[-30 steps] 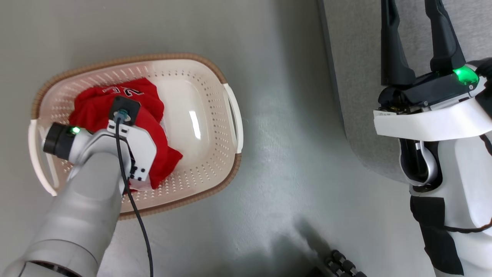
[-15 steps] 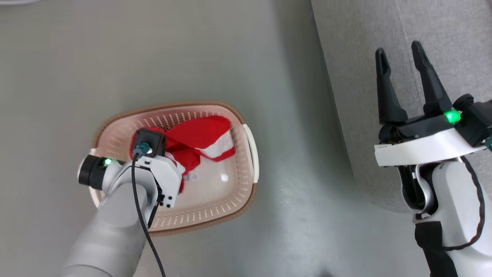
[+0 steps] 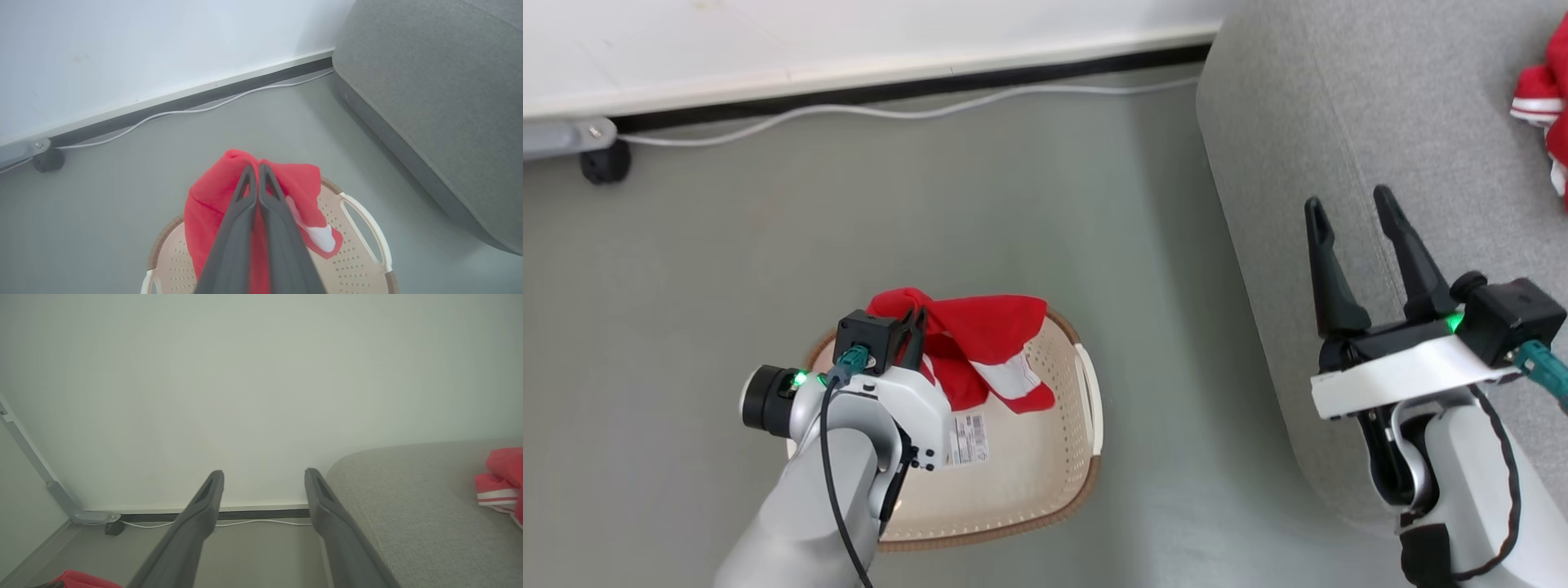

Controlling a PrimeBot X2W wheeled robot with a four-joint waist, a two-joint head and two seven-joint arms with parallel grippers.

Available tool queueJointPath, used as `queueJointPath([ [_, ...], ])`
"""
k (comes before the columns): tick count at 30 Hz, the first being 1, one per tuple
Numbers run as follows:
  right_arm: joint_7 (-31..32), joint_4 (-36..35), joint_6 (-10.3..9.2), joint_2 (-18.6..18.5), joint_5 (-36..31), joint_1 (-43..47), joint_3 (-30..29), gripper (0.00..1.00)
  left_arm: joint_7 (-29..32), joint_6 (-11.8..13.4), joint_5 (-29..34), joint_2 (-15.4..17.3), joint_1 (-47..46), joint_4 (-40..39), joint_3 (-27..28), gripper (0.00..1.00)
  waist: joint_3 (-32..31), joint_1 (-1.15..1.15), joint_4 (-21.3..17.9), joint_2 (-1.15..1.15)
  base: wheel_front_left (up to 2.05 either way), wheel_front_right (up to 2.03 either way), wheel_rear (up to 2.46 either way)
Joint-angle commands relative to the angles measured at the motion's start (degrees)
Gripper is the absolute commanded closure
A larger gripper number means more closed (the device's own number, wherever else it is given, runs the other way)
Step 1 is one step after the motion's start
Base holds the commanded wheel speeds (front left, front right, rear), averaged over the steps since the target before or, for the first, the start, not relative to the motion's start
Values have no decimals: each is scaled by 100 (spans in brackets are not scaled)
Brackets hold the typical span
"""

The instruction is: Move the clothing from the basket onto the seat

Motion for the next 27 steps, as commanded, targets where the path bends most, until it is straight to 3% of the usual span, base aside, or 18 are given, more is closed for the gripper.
queueJointPath([
  [1, -34, -98, 16, 2, -34, 90, 77, 0, -77, 54, -40, 83, 54, -188, 186, 100, -199, 0, 85, 0, 0, 0, 0],
  [15, -34, 229, 16, -59, -154, 620, 23, 0, -77, 68, 249, 76, 835, -2100, 633, 100, -1023, 0, 330, 0, 0, 0, 0],
  [27, -34, 404, 16, -15, -294, 901, -2, 0, 81, -50, 400, 218, 678, -3512, 566, 100, -1311, 0, 434, 0, 0, 0, 0],
])
